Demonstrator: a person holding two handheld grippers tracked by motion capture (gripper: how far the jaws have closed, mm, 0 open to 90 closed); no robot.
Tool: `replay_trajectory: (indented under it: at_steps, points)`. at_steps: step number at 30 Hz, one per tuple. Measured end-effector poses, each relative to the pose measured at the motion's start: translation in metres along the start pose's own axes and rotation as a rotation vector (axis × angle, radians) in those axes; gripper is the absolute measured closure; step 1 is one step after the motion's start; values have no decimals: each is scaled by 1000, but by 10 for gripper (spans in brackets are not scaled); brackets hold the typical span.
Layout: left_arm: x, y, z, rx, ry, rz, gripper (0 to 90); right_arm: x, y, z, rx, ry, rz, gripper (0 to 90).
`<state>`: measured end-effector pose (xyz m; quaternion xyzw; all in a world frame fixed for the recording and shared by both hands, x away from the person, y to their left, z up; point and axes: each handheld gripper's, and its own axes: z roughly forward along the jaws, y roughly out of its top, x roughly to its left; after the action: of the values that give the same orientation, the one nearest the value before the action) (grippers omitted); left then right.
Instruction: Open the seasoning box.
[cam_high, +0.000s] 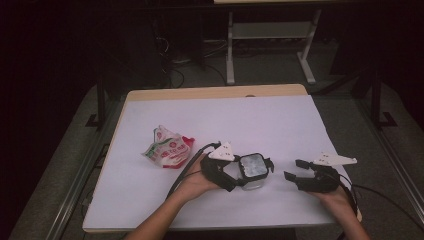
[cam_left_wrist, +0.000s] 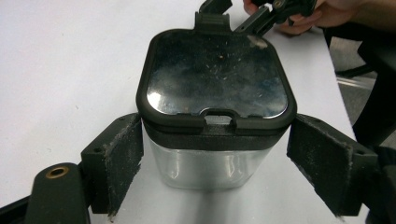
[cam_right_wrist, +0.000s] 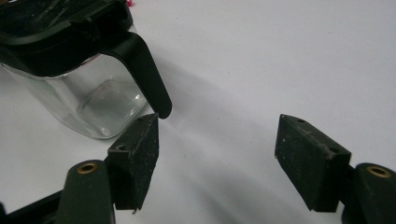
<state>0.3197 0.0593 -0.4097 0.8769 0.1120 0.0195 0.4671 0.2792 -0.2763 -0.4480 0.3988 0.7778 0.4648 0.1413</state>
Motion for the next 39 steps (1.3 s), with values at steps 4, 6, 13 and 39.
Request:
replay_trajectory:
  at_steps: [4, 6, 13, 39]
  points:
    - [1, 1, -1, 3, -2, -3, 190, 0, 0, 0, -2, -3, 3, 300]
    - [1, 1, -1, 4, 0, 3, 190, -1, 0, 0, -1, -3, 4, 300]
    - [-1, 4, -5, -14, 7, 5, 198, -1, 0, 0, -3, -3, 3, 300]
    - [1, 11, -10, -81, -42, 9, 288, -3, 0, -1, -11, 3, 15, 300]
